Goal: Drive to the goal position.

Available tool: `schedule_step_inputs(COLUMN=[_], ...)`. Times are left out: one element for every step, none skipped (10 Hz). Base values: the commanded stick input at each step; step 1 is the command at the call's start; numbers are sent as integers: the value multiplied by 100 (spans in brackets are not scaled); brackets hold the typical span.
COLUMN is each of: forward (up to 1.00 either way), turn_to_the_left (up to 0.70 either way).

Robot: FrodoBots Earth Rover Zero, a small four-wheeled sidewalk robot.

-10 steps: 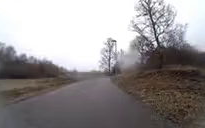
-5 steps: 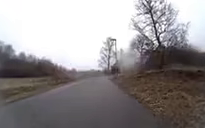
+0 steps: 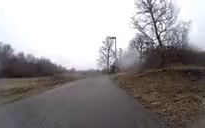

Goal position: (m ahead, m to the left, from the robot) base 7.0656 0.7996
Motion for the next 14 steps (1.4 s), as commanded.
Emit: schedule_step_inputs(forward=[70,70,70,70,70,70,70,70,70,70,70,70,70,70], turn_to_the_left=[0,23,35,35,0,0,0,0,0,0,0,0,0,0])
